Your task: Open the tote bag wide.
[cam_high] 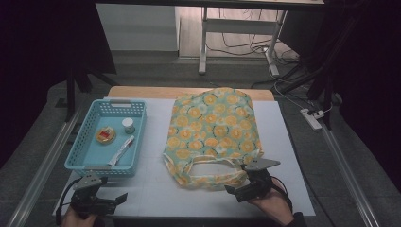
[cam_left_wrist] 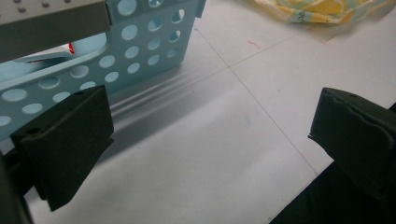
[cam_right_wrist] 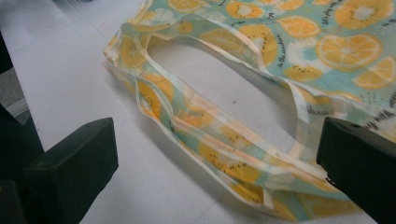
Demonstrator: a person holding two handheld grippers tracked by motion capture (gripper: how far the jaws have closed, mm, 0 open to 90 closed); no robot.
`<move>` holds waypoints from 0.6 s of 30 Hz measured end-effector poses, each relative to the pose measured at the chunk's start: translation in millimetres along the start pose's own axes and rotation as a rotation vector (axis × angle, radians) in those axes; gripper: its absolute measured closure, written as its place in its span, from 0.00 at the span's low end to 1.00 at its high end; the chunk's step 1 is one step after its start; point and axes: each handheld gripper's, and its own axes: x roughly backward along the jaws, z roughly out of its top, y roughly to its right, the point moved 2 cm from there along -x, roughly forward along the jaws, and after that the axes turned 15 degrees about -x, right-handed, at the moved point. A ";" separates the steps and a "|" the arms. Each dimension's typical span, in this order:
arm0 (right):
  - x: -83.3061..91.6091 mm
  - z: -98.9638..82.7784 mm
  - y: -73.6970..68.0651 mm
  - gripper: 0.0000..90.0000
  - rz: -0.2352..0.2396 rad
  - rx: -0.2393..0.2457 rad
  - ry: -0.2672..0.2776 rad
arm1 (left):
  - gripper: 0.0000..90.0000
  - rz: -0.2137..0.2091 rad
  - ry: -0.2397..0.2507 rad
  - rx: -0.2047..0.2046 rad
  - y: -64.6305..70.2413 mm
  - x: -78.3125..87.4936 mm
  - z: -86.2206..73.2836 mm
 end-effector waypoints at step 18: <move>-39.3 28.0 -12.2 0.00 0.030 0.040 -0.042 | 0.00 -0.001 0.001 -0.003 0.2 0.1 0.0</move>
